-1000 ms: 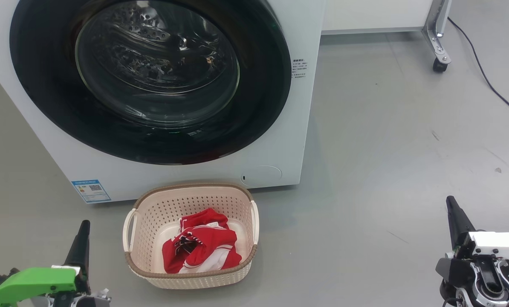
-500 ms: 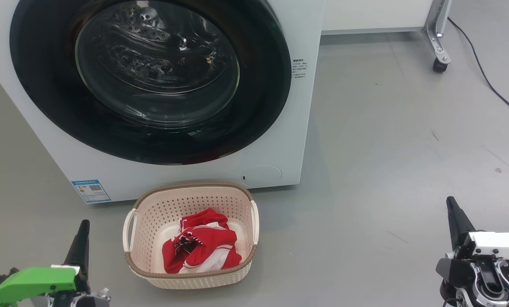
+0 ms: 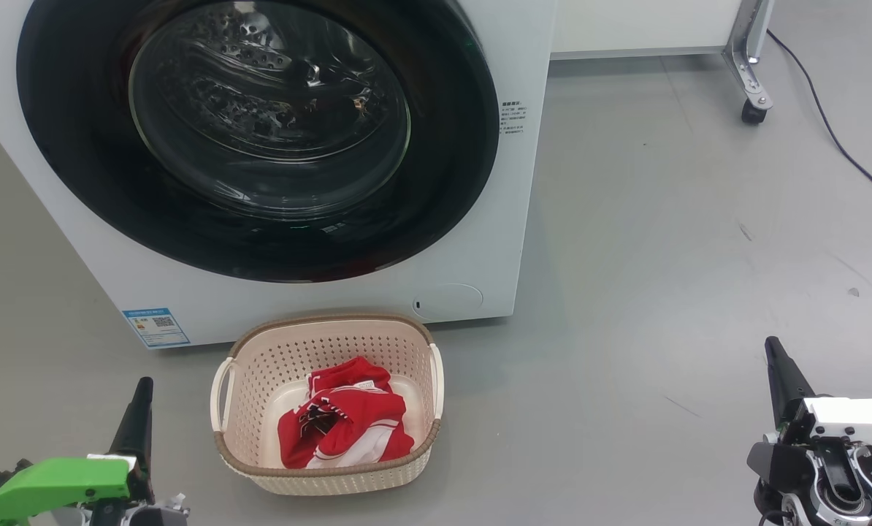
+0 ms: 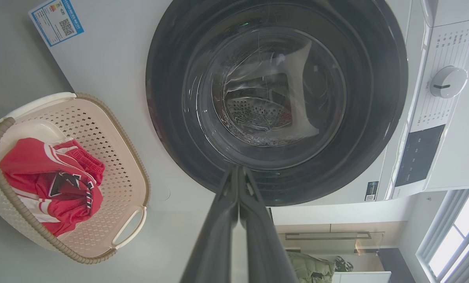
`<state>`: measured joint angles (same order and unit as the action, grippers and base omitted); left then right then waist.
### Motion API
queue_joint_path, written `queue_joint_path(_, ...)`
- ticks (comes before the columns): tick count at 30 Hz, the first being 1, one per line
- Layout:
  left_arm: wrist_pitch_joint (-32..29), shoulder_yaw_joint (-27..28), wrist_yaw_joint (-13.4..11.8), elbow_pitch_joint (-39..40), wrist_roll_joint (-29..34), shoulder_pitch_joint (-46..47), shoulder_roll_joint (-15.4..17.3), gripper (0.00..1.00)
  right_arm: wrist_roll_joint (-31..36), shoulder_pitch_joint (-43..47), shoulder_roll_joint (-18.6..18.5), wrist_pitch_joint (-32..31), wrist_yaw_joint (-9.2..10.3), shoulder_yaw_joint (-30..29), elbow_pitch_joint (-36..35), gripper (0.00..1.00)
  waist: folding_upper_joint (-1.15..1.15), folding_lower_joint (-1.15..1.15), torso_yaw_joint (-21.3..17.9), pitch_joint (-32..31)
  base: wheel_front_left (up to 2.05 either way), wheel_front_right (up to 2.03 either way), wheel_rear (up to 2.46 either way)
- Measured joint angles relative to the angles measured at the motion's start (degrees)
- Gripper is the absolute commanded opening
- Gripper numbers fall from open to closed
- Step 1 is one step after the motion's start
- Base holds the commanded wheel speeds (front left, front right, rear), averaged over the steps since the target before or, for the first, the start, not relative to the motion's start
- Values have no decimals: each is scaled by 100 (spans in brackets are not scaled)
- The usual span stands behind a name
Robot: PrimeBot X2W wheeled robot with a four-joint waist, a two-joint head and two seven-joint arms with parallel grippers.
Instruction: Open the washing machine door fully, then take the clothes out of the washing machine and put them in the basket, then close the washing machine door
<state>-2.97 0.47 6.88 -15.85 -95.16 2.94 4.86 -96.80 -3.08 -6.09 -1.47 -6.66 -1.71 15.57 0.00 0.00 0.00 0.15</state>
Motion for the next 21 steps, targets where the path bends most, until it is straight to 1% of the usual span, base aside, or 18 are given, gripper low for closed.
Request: queue_joint_path(21, -9, 14, 0, -8, 0, 4, -19, 0, 0, -2, 4, -25, -29, -10, 22, 0, 0, 0, 0, -1, 0, 0, 0)
